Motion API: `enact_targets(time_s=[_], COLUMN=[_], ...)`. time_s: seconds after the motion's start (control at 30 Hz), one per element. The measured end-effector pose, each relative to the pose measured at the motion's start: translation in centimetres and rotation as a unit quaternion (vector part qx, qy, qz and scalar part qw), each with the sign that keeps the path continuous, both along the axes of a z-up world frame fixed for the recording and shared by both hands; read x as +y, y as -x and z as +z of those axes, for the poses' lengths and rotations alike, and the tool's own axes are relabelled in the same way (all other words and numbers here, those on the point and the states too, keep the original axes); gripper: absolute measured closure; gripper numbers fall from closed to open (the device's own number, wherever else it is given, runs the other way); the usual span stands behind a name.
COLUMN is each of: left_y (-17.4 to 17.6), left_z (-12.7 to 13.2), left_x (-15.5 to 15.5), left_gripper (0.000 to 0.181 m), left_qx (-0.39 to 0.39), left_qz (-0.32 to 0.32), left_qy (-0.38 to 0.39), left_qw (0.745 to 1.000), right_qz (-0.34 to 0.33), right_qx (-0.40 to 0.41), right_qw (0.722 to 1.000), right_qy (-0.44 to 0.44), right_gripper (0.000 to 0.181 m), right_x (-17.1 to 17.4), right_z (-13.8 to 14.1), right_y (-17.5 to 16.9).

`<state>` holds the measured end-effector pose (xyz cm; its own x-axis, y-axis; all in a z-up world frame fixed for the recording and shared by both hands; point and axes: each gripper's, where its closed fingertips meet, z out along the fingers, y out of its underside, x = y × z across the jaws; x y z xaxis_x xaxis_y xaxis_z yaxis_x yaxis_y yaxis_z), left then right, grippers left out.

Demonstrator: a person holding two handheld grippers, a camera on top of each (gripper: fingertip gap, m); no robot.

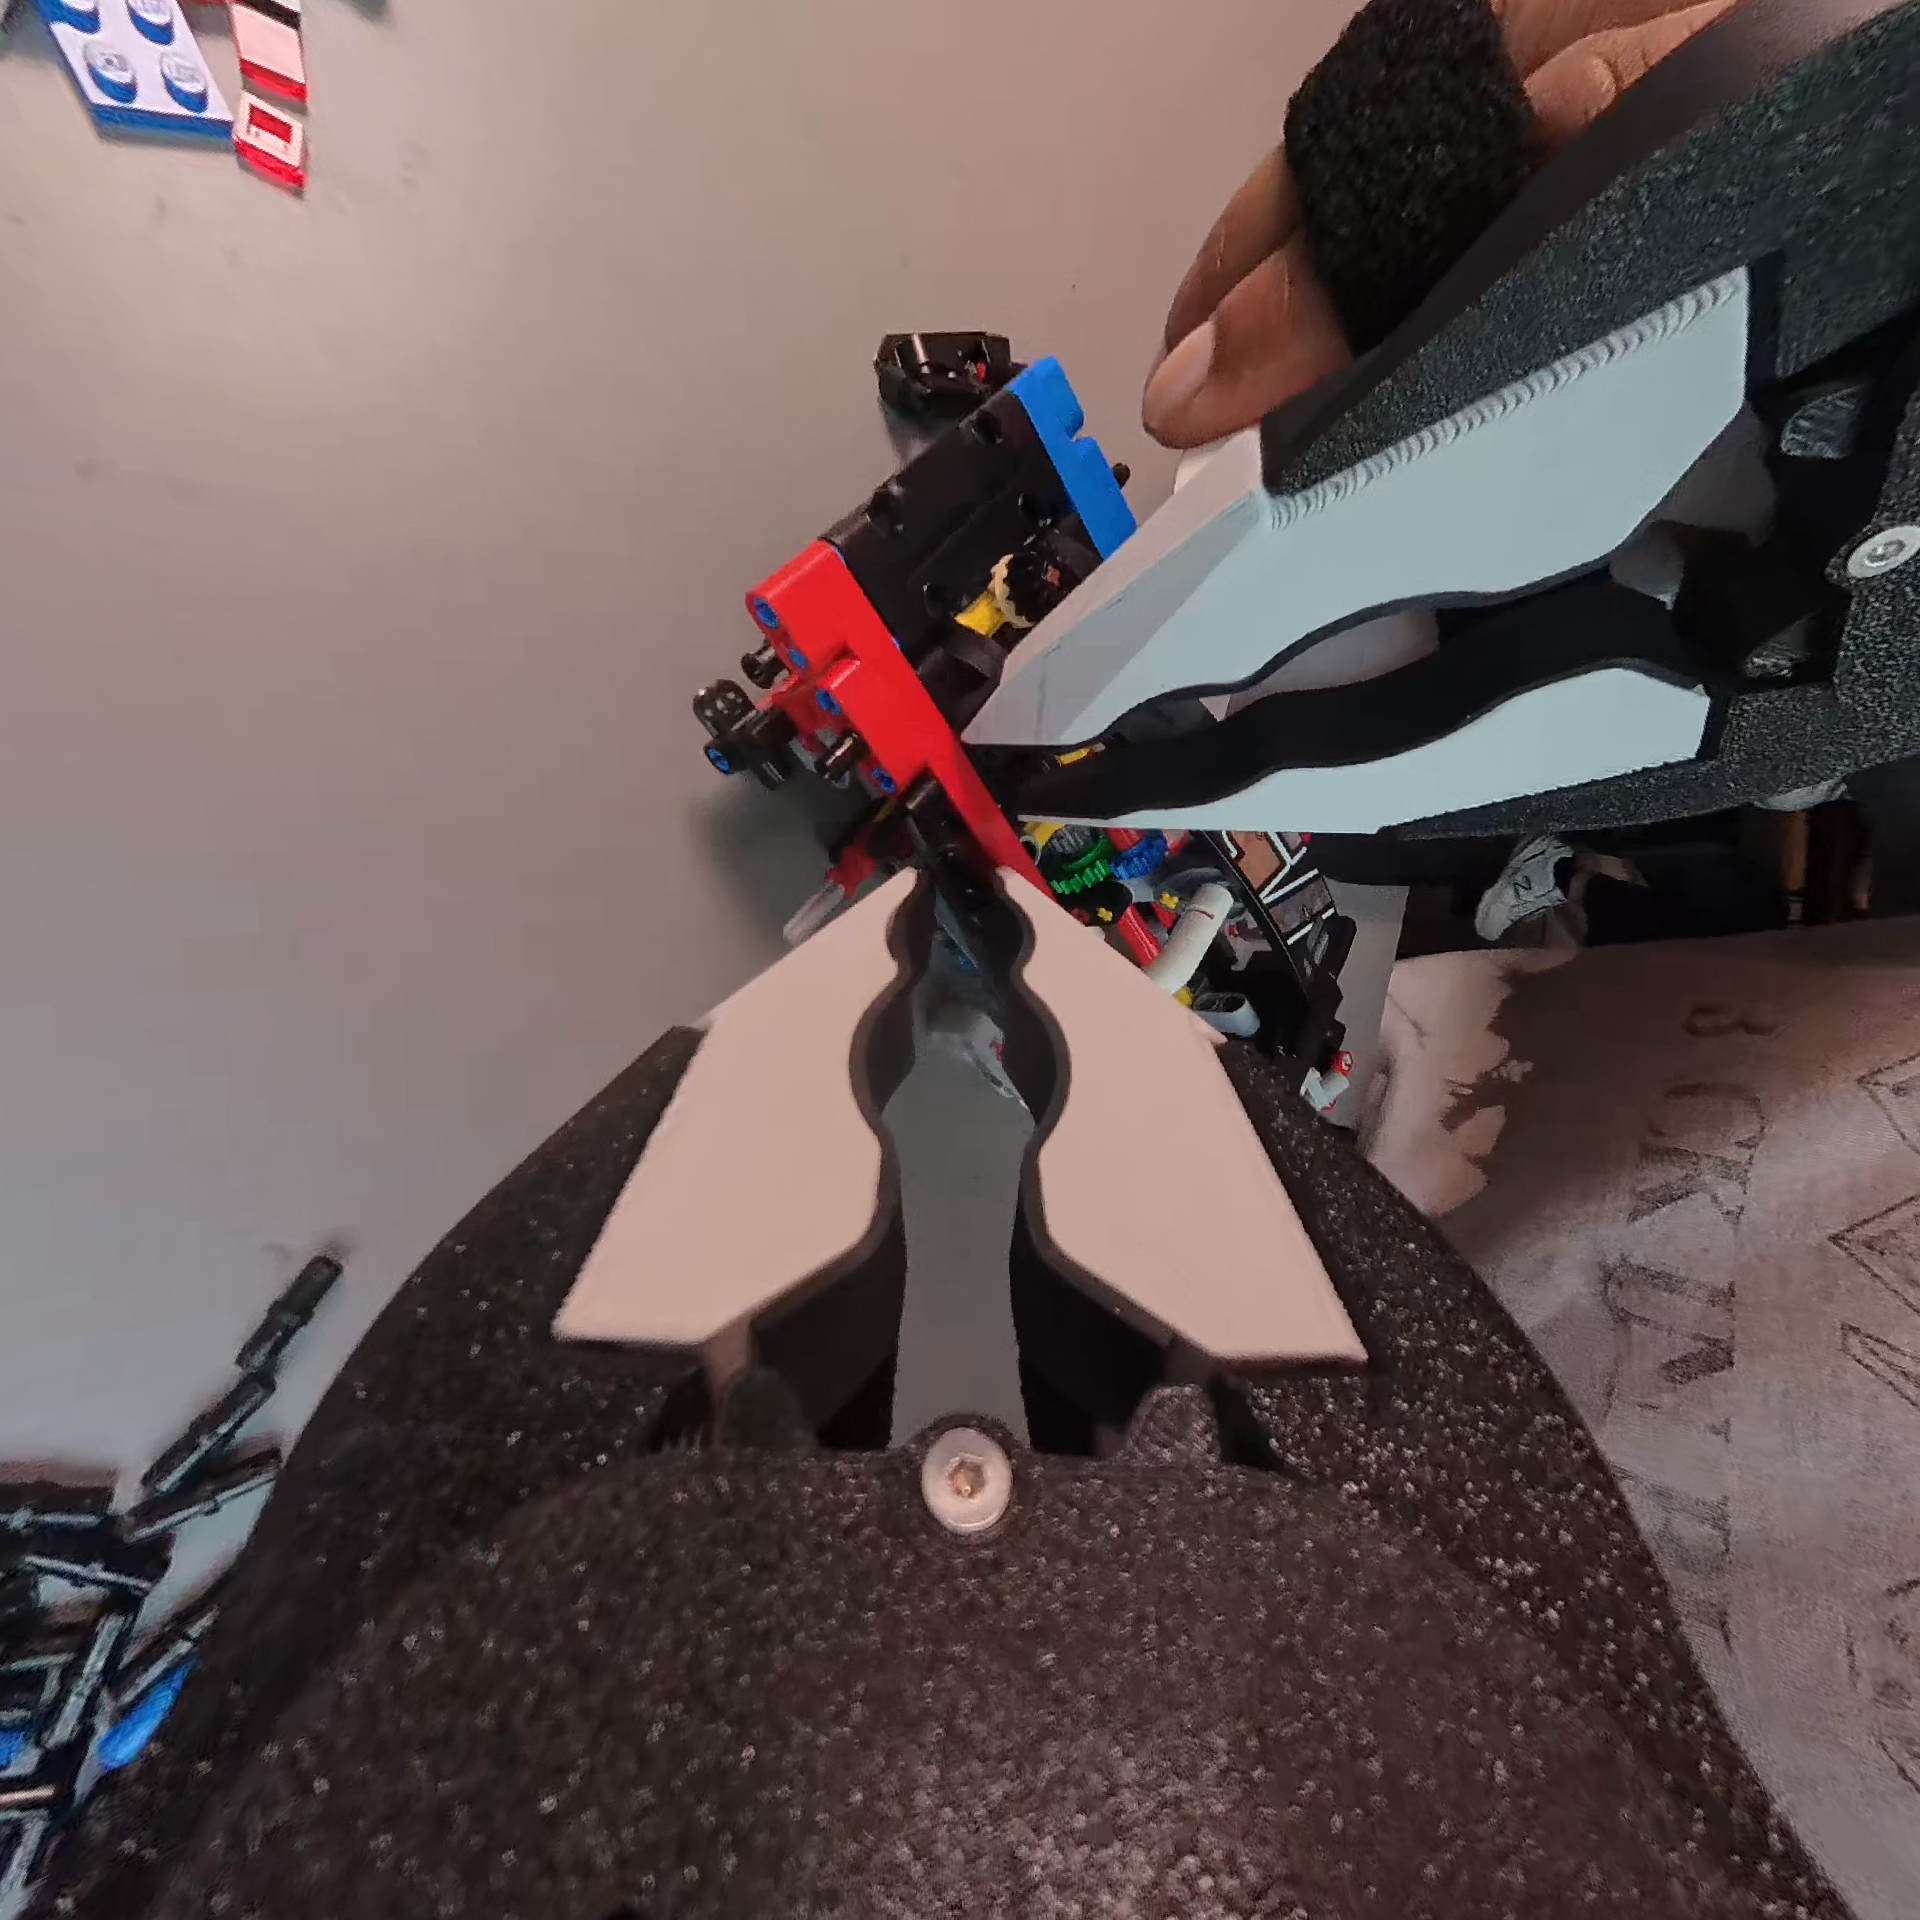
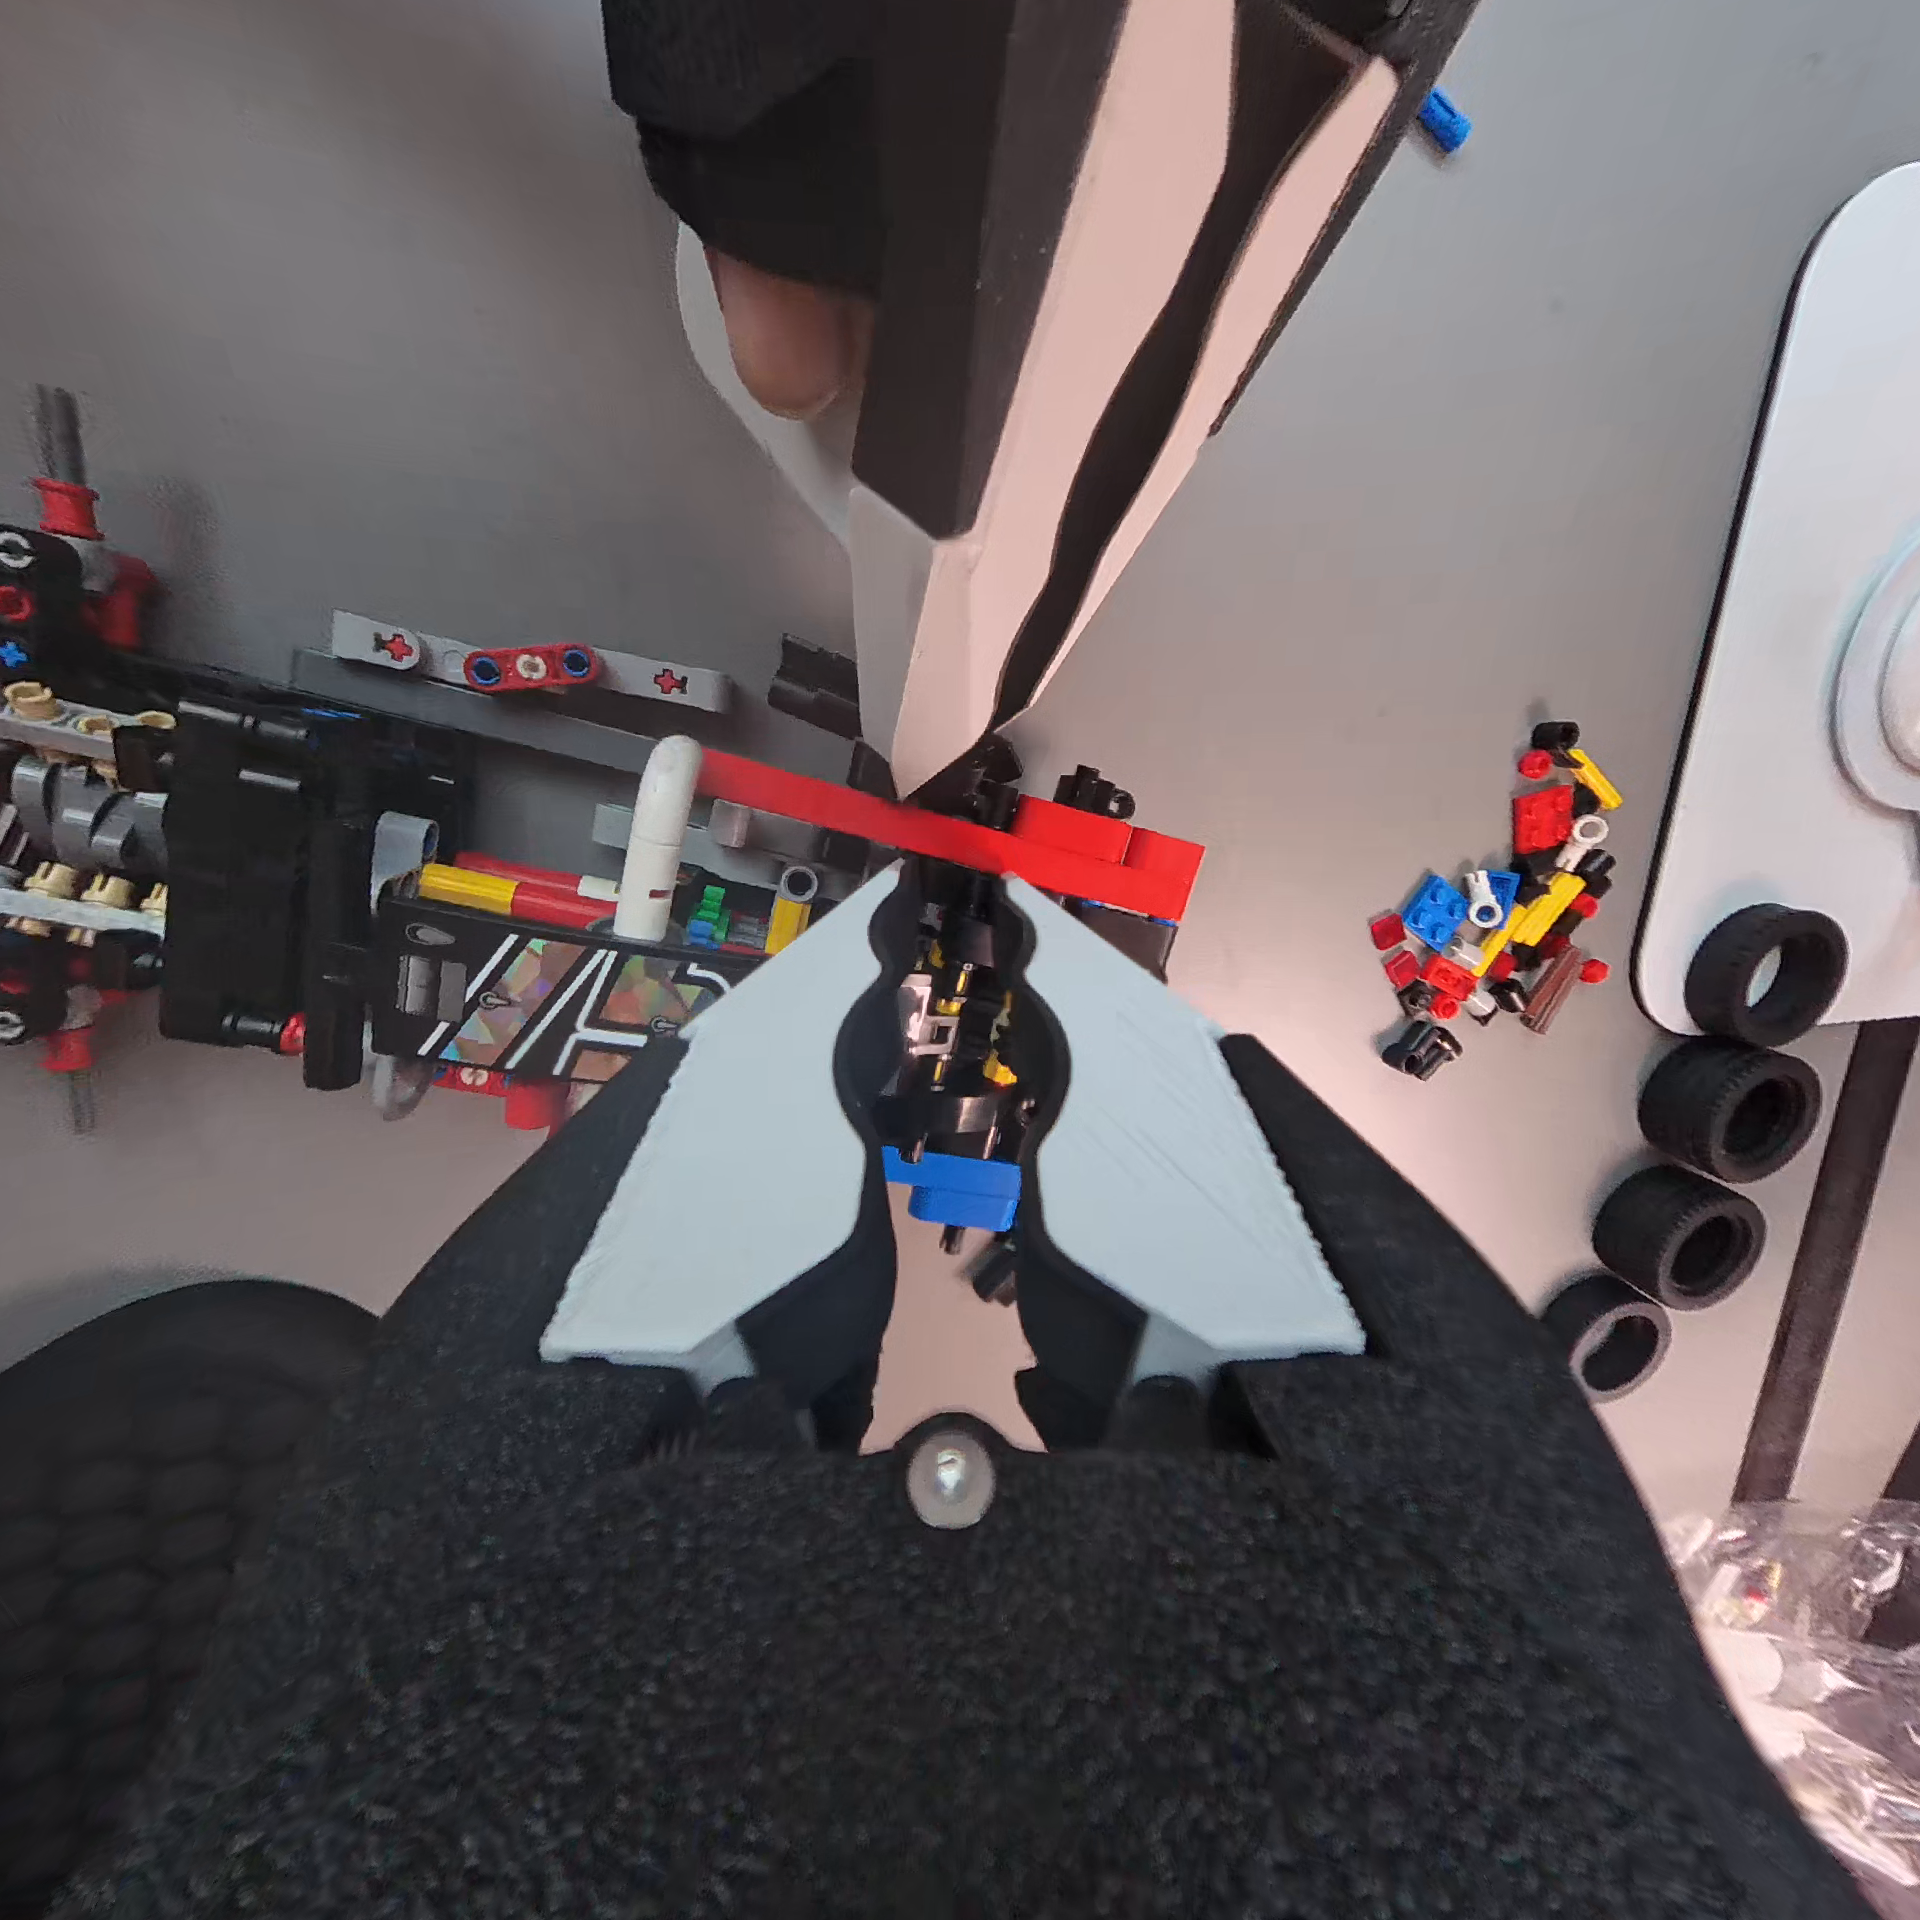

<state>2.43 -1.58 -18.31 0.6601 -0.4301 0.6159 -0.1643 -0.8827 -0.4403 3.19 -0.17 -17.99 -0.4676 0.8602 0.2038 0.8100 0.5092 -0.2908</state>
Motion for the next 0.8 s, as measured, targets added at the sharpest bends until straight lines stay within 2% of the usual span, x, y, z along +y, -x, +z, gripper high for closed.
enact_targets(time_s=[0.2,0.37,0.5,0.7,0.8], left_y=[0.4,0.8,1.3,1.7,2.3], left_z=[0.0,0.1,0.1,0.2,0.3], left_x=[0.3,1.0,1.8,2.3,3.0], left_gripper=[0.175,0.177,0.177,0.177,0.177], left_qx=[0.025,0.083,0.136,0.150,0.197], left_qz=[0.032,0.065,0.107,0.171,0.191], left_qy=[-0.032,-0.078,-0.093,-0.106,-0.135], left_qw=[0.999,0.991,0.980,0.968,0.952], right_qz=[-0.039,-0.074,-0.104,-0.164,-0.194], right_qx=[0.025,0.043,0.043,0.075,0.090], right_qw=[0.999,0.996,0.994,0.983,0.977], right_qy=[0.013,0.020,0.012,0.017,0.012], right_gripper=[0.169,0.170,0.170,0.170,0.171], right_x=[0.1,0.5,1.1,1.4,1.9], right_z=[0.0,0.0,0.0,0.1,0.1], right_y=[0.2,0.4,0.7,0.9,1.3])
